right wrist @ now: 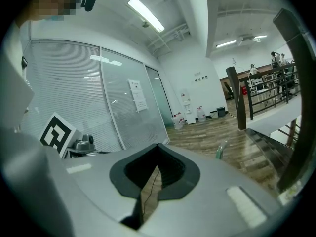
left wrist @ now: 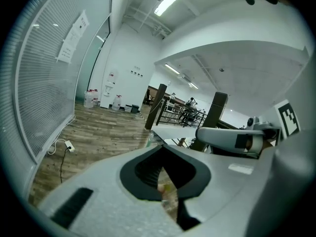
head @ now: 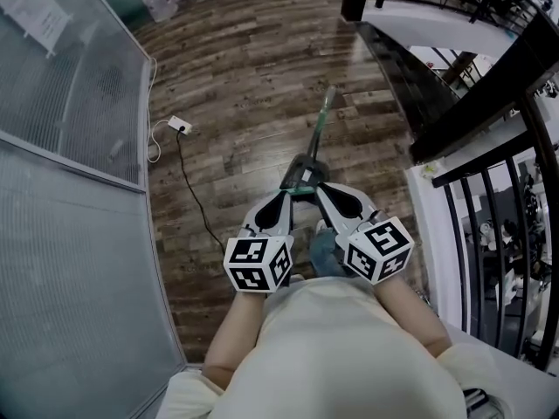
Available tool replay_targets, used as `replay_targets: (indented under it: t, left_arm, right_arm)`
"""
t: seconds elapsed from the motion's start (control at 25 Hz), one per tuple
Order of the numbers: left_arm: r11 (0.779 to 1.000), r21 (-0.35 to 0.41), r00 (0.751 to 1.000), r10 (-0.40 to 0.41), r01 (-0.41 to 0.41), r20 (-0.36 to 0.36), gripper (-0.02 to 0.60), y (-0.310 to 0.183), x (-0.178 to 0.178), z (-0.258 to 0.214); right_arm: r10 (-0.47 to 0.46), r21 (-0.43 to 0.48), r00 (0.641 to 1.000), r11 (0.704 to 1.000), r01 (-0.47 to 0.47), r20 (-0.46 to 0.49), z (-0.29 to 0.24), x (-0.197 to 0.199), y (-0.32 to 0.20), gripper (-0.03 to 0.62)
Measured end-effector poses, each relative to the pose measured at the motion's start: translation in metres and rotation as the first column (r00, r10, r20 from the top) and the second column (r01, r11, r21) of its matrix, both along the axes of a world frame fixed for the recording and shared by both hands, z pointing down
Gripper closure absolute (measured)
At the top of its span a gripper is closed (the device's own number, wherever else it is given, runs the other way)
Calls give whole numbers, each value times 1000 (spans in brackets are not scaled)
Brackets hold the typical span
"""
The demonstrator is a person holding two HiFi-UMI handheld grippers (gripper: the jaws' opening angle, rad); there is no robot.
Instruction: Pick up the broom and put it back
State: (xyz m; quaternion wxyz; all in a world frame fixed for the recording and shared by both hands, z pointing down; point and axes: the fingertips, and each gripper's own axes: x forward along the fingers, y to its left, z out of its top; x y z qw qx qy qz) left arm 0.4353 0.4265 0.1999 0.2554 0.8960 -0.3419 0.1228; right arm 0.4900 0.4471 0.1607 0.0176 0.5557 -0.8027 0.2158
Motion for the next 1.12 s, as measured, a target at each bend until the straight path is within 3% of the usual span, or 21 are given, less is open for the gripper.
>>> replay_targets:
  t: [0.4, 0.68, 1.12]
  left_arm:
    - [1000, 4, 1000, -20, 20, 15, 578, -41, 57, -2]
    - [998, 62, 999, -33, 31, 34, 580, -68, 87, 3]
    - [997, 55, 996, -56, 52, 65, 580, -104, 128, 26]
  right_arm:
    - [-45, 7, 999, 999, 45, -8, -4, 47, -45, 589]
    - [-68, 0, 998, 998, 68, -8, 2, 79, -72, 588]
    - [-149, -12, 989, 989, 149, -9, 15, 111, -107, 588]
